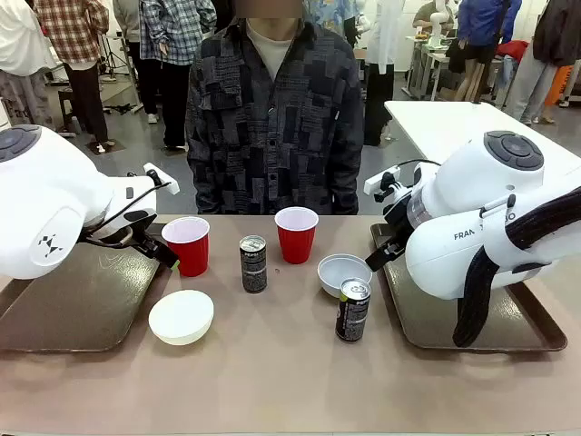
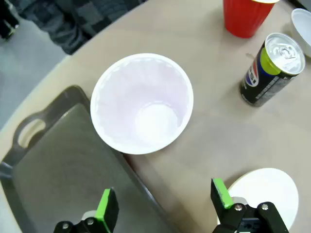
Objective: Prepare tableware on both trays.
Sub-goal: Pick up a Picnic Bowl from the table and place it on a Handle tray.
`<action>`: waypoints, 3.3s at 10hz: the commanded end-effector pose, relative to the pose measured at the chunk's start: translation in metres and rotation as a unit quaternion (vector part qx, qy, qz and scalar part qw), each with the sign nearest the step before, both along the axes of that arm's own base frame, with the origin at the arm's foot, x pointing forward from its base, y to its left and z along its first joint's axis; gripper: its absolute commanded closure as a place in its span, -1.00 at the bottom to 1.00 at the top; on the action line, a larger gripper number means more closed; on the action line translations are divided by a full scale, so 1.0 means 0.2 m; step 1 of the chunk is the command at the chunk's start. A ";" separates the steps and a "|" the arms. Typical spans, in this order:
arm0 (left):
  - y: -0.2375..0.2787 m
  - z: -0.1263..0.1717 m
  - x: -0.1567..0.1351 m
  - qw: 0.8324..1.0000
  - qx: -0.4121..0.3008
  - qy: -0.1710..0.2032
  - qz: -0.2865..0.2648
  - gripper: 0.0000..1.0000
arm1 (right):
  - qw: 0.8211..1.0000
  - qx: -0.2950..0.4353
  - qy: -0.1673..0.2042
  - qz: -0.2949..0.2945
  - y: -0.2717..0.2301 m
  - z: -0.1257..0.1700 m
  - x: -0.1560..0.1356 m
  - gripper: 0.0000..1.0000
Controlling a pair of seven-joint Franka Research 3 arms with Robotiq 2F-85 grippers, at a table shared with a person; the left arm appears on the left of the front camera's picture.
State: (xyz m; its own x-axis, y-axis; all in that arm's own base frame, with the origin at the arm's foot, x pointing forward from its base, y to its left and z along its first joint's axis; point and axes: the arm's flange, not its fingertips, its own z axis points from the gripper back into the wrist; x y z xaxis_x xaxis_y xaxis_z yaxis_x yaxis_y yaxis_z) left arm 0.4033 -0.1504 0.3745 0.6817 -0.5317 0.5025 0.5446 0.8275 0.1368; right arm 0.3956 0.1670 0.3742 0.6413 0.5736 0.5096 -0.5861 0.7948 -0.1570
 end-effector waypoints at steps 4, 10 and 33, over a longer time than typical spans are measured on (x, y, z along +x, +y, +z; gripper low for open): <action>0.00 0.00 0.00 1.000 0.000 -0.001 0.000 -1.00 | 1.000 0.000 0.000 0.000 0.00 0.00 0.00 -1.00; 0.00 0.00 0.00 1.000 0.000 -0.001 0.000 -1.00 | 1.000 0.000 0.000 0.000 0.00 0.00 0.00 -1.00; 1.04 0.72 -0.31 0.841 -0.468 0.270 -0.039 -1.00 | 0.876 0.343 0.331 -0.064 -1.42 0.86 -0.45 -1.00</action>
State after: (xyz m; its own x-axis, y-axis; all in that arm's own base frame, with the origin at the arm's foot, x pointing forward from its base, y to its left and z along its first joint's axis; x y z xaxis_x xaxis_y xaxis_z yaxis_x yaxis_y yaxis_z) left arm 0.3333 0.0551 0.5194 0.8978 -0.2003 0.3923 0.4403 0.3858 -0.8107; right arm 0.2986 -0.1118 0.5457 0.9333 0.2789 0.2261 -0.3563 0.6407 0.6802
